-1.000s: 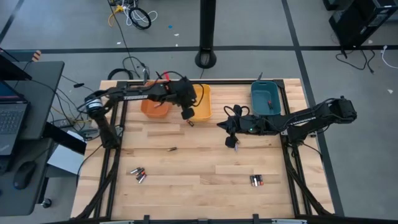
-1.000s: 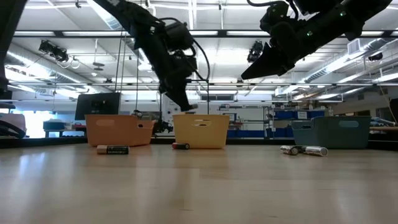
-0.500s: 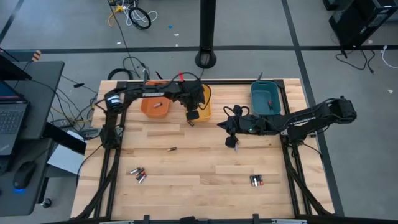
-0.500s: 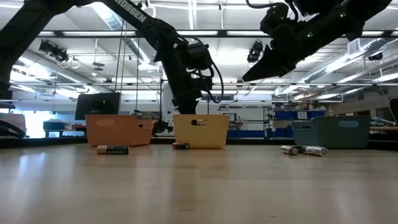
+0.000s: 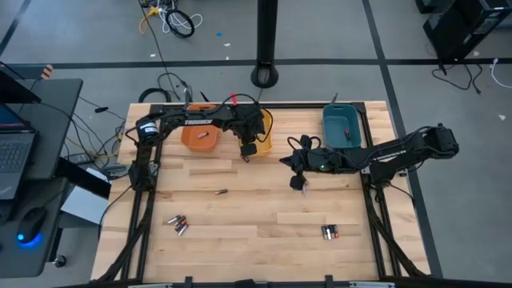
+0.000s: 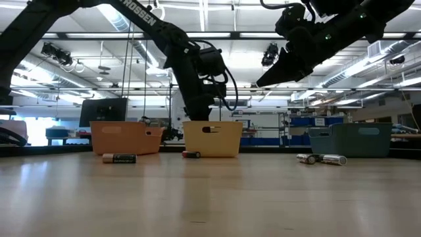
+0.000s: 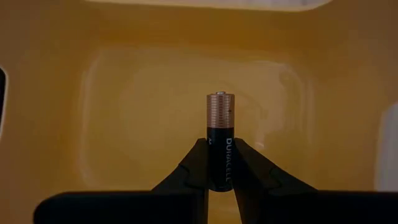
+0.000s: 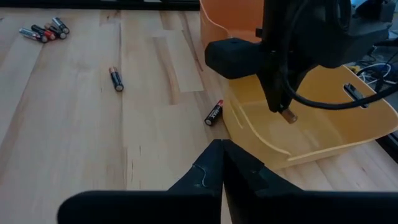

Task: Sort batteries
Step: Put the black battery into the yellow bin

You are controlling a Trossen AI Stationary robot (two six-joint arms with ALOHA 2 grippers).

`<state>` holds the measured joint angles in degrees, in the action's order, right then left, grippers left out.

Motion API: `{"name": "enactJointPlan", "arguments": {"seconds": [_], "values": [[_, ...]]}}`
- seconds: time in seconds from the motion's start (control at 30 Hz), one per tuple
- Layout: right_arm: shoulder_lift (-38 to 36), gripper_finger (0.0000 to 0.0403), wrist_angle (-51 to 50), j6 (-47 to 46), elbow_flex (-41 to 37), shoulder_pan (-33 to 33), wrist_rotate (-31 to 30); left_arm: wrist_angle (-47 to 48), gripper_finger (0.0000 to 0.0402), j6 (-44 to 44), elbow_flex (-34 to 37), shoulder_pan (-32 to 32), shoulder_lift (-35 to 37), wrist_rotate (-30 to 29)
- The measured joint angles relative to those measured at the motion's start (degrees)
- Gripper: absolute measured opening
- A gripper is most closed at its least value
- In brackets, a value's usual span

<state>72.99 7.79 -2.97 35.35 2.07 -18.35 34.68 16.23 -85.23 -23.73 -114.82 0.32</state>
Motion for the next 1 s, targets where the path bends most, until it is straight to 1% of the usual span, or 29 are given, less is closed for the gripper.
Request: {"name": "enactJointPlan", "arguments": {"seconds": [0.2, 0.37, 0.53, 0.67, 0.8, 1.0], "values": [[0.0, 0.0021, -0.1, 0.1, 0.0, 0.0, 0.0, 0.2, 0.0051, 0.1, 0.0, 0.1, 0.0, 0.1], [0.0, 0.0021, -0.1, 0.1, 0.0, 0.0, 0.0, 0.2, 0.0051, 0.1, 0.0, 0.3, -0.6, 2.3], [0.0, 0.0014, -0.2, 0.2, 0.0, 0.0, 0.0, 0.3, 0.0051, 0.3, 0.1, 0.7, -2.5, 2.2], [0.0, 0.002, 0.2, 0.2, -0.7, 0.0, 0.0, 0.2, 0.0051, 0.3, 0.1, 0.7, -3.7, 1.6], [0.0, 0.0024, 0.6, -0.2, -1.6, -0.4, 0.0, 0.0, 0.0051, 0.3, 0.1, 0.8, -3.8, 1.5], [0.0, 0.0014, 1.1, -0.3, -2.0, -0.5, -0.1, -0.2, 0.0051, 0.3, 0.1, 0.8, -3.8, 1.4]]}}
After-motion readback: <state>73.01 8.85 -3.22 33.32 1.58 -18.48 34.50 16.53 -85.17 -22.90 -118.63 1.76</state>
